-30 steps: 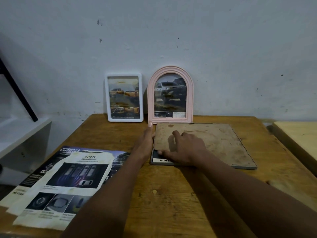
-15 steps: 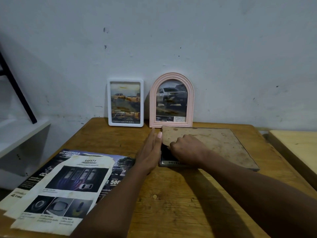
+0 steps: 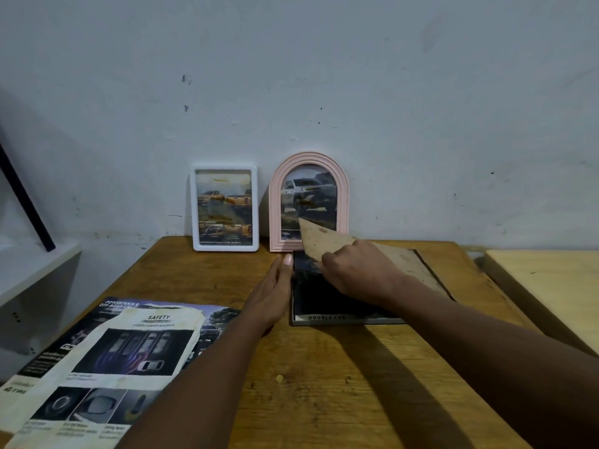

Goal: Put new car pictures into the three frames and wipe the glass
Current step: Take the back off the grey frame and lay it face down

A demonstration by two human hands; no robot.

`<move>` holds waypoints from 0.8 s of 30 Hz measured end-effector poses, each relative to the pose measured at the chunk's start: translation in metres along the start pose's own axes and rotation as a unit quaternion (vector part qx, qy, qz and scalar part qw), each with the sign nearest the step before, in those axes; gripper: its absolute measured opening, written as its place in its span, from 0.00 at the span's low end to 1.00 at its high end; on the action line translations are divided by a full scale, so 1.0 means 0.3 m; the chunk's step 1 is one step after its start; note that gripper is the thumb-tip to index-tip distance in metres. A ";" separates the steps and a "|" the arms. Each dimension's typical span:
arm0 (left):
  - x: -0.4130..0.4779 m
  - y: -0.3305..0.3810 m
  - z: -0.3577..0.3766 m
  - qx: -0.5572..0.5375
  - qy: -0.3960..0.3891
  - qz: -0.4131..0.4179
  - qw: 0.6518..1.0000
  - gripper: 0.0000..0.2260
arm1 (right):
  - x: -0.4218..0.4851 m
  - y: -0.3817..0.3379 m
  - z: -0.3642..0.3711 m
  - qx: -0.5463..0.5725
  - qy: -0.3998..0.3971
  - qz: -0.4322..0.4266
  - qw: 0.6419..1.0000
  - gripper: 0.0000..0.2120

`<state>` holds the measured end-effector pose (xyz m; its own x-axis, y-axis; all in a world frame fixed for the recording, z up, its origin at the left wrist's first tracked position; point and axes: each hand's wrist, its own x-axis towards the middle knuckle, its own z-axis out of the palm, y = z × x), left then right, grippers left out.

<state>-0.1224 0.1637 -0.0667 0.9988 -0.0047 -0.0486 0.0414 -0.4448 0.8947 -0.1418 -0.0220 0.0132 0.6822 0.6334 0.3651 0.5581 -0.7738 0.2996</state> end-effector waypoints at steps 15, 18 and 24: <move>0.053 0.373 -0.016 -0.302 -0.037 -0.052 0.951 0.24 | -0.073 0.088 -0.036 0.157 0.056 0.163 0.972 0.18; 0.051 0.374 -0.028 -0.308 0.000 -0.030 0.951 0.26 | -0.128 0.172 0.012 0.213 0.053 0.283 0.934 0.24; 0.002 0.398 -0.123 -0.352 0.006 -0.013 0.936 0.22 | -0.243 0.329 0.025 0.179 0.038 0.466 0.866 0.38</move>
<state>-0.1160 0.1436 0.0563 0.9972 0.0089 -0.0739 0.0691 0.2558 0.9642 -0.1329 -0.1447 0.0094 0.8894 -0.2779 0.3629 -0.0973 -0.8909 -0.4437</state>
